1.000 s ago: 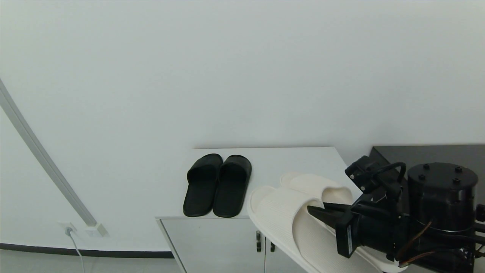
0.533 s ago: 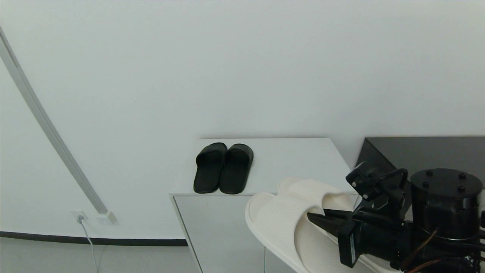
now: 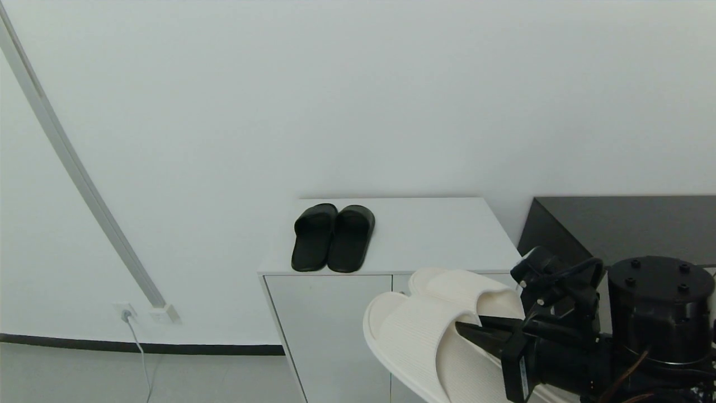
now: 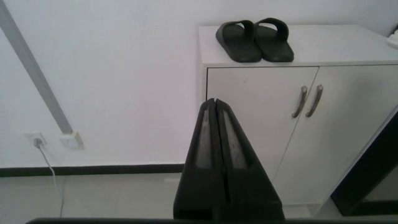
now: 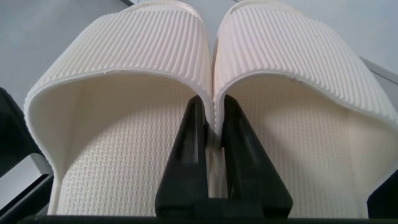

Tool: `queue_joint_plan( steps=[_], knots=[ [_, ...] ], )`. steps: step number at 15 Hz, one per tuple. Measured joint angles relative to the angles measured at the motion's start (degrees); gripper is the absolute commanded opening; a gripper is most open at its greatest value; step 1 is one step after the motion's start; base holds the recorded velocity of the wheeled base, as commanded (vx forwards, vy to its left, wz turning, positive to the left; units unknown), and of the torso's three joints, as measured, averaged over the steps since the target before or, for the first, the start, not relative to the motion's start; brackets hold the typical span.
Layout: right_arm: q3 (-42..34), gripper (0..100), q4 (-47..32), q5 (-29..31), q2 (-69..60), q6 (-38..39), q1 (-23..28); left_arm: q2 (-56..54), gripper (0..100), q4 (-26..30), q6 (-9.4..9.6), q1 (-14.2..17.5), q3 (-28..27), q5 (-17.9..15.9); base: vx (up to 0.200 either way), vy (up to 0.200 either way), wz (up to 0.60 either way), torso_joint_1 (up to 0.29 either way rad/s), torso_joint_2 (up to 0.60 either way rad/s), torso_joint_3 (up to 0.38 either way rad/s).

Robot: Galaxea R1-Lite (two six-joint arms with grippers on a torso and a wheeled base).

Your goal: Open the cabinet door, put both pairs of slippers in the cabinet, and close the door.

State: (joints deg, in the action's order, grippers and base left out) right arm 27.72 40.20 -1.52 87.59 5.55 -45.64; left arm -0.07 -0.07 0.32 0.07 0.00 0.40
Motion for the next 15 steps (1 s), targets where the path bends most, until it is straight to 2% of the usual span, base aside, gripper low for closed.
queue_joint_plan(
  steps=[6,15],
  knots=[
    [-0.30,0,0.11,-0.02,0.12,-0.09,-0.05,0.00,0,-0.02,-0.05,0.00,0.00,0.02,0.000,0.000,0.00,-0.015,0.03,0.018],
    [-0.88,0,0.00,-0.17,0.26,-1.10,-0.24,0.00,0,-0.02,-0.02,0.00,0.00,0.02,0.000,0.000,0.00,-0.156,0.36,0.195]
  ],
)
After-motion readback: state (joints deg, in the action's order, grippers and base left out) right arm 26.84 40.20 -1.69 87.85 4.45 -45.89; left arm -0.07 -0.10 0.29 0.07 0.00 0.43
